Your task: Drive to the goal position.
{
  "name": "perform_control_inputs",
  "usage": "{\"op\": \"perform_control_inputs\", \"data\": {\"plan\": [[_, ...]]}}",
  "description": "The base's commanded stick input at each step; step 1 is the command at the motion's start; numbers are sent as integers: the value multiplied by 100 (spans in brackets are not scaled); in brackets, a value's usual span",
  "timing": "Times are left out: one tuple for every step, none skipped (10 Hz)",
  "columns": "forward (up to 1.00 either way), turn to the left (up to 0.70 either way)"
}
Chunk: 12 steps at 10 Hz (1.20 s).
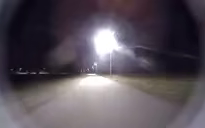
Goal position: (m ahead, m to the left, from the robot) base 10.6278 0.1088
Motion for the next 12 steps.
{"op": "perform_control_inputs", "data": {"plan": [[100,27],[100,27],[100,27],[100,27],[100,27],[100,27],[100,27],[100,27],[100,27],[100,27],[100,19],[100,9]]}}
